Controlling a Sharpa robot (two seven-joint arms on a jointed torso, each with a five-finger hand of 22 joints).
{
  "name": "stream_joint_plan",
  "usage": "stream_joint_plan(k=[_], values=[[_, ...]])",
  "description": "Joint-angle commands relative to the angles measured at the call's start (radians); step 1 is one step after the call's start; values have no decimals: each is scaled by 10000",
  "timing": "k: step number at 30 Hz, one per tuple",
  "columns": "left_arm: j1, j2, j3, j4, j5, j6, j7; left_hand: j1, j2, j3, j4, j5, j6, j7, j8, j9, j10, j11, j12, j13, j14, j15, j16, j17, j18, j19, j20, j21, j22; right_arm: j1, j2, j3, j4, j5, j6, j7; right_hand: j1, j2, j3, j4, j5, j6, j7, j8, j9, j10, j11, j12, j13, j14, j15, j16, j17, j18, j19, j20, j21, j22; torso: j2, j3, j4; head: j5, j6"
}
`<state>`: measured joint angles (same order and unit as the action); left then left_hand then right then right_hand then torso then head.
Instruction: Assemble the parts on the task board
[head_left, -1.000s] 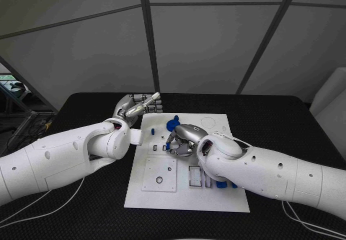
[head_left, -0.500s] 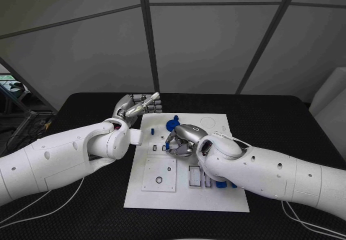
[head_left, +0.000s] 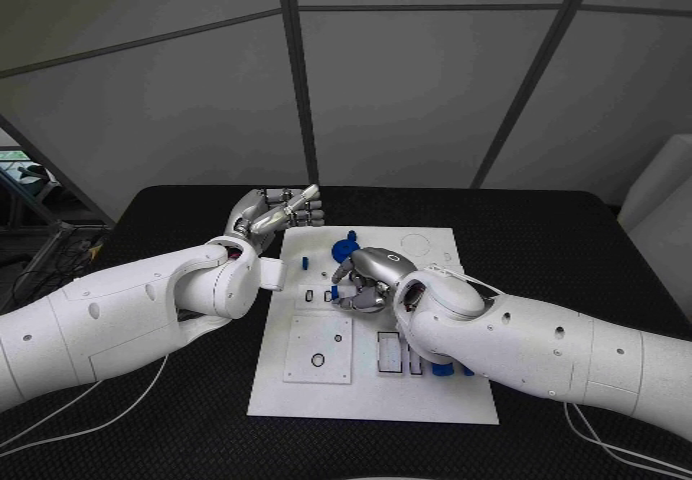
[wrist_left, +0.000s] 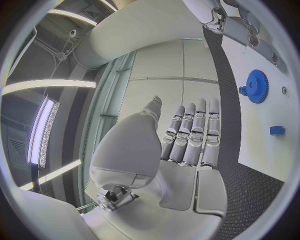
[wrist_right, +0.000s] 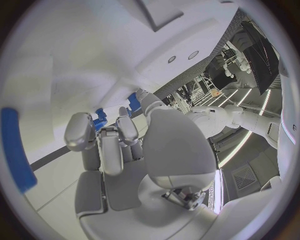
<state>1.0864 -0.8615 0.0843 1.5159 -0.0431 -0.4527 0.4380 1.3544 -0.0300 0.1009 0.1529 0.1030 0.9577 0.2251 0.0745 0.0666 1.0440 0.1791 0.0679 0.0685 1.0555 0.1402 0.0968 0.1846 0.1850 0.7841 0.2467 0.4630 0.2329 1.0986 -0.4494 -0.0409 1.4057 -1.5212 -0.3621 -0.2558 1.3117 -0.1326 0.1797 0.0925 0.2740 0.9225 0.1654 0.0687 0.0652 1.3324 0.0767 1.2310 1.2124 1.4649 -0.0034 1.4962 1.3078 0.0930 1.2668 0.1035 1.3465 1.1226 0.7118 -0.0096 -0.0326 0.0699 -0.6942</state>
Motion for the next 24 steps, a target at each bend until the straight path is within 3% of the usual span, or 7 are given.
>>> stream_joint_plan(k=[1, 7, 11, 15, 19, 22, 24], values=[[21, 10, 8, 16, -13, 80, 33, 1, 108, 34, -34, -32, -23, 42, -34, -3, -79, 6, -24, -9, -61, -4, -63, 17, -52, -60, 15, 47, 11, 11, -30, 1, 50, 202, -603, 241, -46, -73, -73, 12, 46, -87, 8, 13, 12, -76, 6, -37, -27, 654, 60, -55, 786, 23, 22, 78, -76, -23, -5, 2, -3, -4, -6], [19, -13, 8, -15, -91, -38, -109, -2, 115, 34, -46, -38, -28, 42, -38, -3, -85, 7, -23, -8, -52, -6, -74, 30, -48, -67, 17, 61, 18, -6, -208, 4, 230, 968, -1830, 1431, 121, -59, -125, 12, 133, -332, 54, 14, 2, -39, 42, 65, 46, 656, 87, -49, 809, 34, -9, 103, -105, -68, -21, 2, -5, -3, 17], [19, -44, 8, -98, -470, -73, -525, -131, 6, -76, -77, -44, 61, -11, -8, 7, 67, -66, 35, 24, 390, -126, 109, 195, -8, 226, -62, 318, 127, -9, -495, 8, 521, 1566, -2312, 2296, 194, -126, -320, 83, 138, -643, 122, 28, 2, -75, 113, 82, 21, 667, 147, -25, 864, 35, -15, 151, -113, -77, -31, 13, -4, 8, 26], [18, -87, 9, -201, -1162, 225, -1400, -343, -58, -247, -67, -45, 470, -227, 185, 63, 778, -361, 283, 227, 1494, -501, 745, 683, 0, 1152, -431, 1005, 436, 17, -1035, 18, 1056, 2235, -2274, 3186, 265, -144, -469, 133, 148, -823, 164, 39, 3, -103, 146, 88, 2, 667, 180, -20, 873, 63, -119, 184, -194, -215, -69, -6, -8, -4, 80], [19, -156, 12, -282, -2288, 721, -2460, -503, -47, -381, 13, -59, 914, -522, 410, 161, 1736, -739, 761, 600, 2930, -961, 1797, 1450, 10, 2015, -843, 1775, 829, 189, -1747, 37, 1687, 3317, -2124, 4372, 625, 43, -399, -7, 300, -682, 127, 233, 55, -184, 113, 22, -98, 571, 164, -195, 507, 124, -313, 194, -355, -480, -156, -14, -16, 16, 66], [29, -178, 13, -334, -3126, 835, -3010, -481, -46, -405, 18, -57, 1046, -688, 501, 220, 2182, -963, 1110, 913, 3534, -1218, 2471, 2091, -1, 2579, -1136, 2398, 1174, 304, -2318, 151, 2130, 4148, -2011, 4920, 701, 119, -396, -60, 366, -449, 70, 411, 94, -132, 66, 66, -77, 516, 126, -310, 301, 148, -382, 172, -428, -587, -231, -17, 7, 15, 72], [36, -182, 14, -359, -3690, 999, -3460, -496, -87, -448, 26, -56, 1151, -854, 686, 312, 2652, -1136, 1699, 1356, 3537, -1378, 2747, 2495, -10, 3096, -1330, 3026, 1534, 378, -2738, 251, 2422, 4741, -1907, 5160, 673, 123, -440, -66, 385, -297, 27, 520, 110, -189, 28, -24, -184, 435, 92, -479, -14, 205, -571, 146, -598, -870, -284, -3, 0, 45, 64]])
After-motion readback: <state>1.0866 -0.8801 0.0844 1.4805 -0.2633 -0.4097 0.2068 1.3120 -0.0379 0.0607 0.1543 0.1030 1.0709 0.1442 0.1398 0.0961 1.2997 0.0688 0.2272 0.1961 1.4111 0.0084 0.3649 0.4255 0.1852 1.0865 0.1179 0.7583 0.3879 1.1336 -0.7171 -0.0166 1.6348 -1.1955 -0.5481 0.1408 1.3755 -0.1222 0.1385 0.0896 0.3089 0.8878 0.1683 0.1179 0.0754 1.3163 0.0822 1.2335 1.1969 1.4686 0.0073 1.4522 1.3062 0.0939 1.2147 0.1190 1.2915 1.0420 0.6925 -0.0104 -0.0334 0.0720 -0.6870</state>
